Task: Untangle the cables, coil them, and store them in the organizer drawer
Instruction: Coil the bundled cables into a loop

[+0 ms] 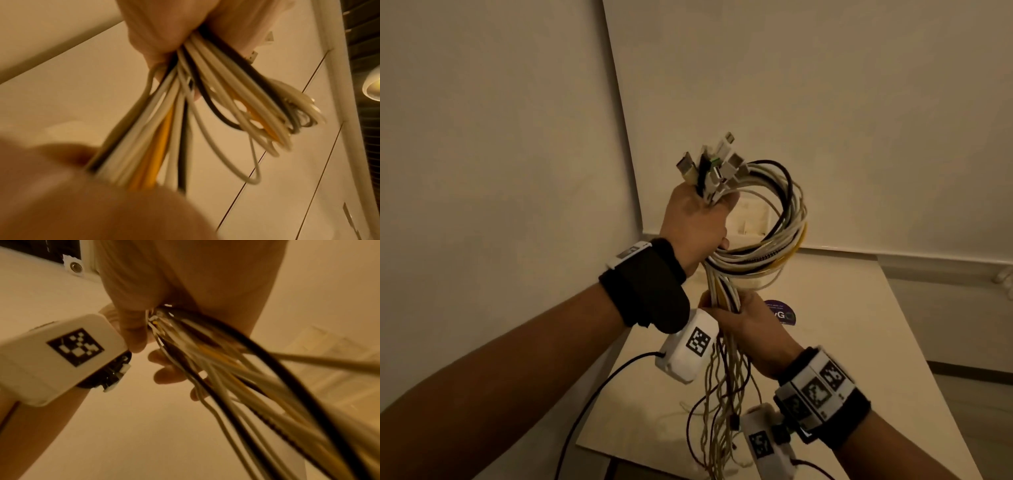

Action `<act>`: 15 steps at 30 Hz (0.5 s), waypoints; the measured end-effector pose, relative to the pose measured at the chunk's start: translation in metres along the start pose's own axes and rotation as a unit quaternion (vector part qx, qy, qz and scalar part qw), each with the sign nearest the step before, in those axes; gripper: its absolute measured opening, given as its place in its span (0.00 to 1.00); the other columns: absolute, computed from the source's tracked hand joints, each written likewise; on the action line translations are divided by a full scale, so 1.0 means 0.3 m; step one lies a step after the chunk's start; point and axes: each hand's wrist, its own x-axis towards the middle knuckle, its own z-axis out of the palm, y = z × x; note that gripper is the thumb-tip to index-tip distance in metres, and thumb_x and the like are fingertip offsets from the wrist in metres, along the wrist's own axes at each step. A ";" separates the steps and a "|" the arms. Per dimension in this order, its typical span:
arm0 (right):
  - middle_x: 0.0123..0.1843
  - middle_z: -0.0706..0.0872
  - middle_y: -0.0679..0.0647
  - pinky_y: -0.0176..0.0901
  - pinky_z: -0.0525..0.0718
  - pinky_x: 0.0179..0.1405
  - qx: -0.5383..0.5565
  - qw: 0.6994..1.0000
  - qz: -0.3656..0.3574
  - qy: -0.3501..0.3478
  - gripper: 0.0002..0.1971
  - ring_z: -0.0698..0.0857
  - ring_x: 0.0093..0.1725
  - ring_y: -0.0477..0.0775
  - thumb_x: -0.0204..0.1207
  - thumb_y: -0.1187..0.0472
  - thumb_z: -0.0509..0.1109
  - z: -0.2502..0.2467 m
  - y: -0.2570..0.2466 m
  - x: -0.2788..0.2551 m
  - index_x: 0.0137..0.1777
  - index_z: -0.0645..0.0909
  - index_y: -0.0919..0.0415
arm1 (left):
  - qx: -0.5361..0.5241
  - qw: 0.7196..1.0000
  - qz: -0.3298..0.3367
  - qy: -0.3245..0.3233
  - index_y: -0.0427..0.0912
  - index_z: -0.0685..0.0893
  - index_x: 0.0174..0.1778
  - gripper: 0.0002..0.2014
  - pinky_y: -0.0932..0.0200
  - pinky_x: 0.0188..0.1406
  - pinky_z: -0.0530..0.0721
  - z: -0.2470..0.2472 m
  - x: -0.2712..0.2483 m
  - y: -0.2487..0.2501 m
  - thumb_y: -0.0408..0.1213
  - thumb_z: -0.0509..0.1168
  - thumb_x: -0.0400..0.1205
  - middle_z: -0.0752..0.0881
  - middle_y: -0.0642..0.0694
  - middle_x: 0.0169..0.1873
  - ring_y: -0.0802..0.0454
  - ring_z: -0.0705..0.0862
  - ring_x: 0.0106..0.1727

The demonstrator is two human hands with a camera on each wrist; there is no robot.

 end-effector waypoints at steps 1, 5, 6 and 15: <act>0.33 0.83 0.62 0.35 0.82 0.31 0.001 1.000 0.014 0.000 0.06 0.83 0.31 0.52 0.78 0.70 0.68 0.007 0.006 -0.002 0.46 0.80 0.75 | -0.008 1.000 -0.002 0.001 0.49 0.82 0.42 0.08 0.60 0.22 0.75 -0.003 0.005 -0.003 0.33 0.65 0.84 0.73 0.44 0.26 0.54 0.68 0.18; 0.27 0.79 0.63 0.41 0.82 0.28 -0.048 0.997 0.051 0.011 0.17 0.80 0.25 0.58 0.81 0.56 0.68 0.018 0.037 -0.024 0.40 0.79 0.73 | 0.044 0.998 0.034 0.013 0.47 0.81 0.42 0.04 0.57 0.24 0.78 -0.032 0.011 -0.039 0.37 0.67 0.83 0.79 0.44 0.27 0.50 0.73 0.17; 0.26 0.81 0.61 0.43 0.84 0.31 -0.075 0.995 0.061 0.006 0.18 0.83 0.26 0.58 0.80 0.53 0.69 0.015 0.044 -0.033 0.40 0.78 0.71 | 0.064 0.997 0.041 0.020 0.45 0.81 0.45 0.03 0.55 0.25 0.79 -0.043 0.011 -0.050 0.39 0.67 0.82 0.80 0.48 0.26 0.47 0.76 0.17; 0.31 0.87 0.56 0.39 0.86 0.34 -0.129 0.980 0.154 -0.012 0.13 0.91 0.34 0.58 0.80 0.54 0.68 -0.011 0.140 -0.099 0.47 0.79 0.66 | 0.197 0.967 0.103 0.122 0.40 0.85 0.61 0.13 0.77 0.45 0.80 -0.102 0.058 -0.093 0.39 0.68 0.82 0.86 0.52 0.42 0.52 0.87 0.48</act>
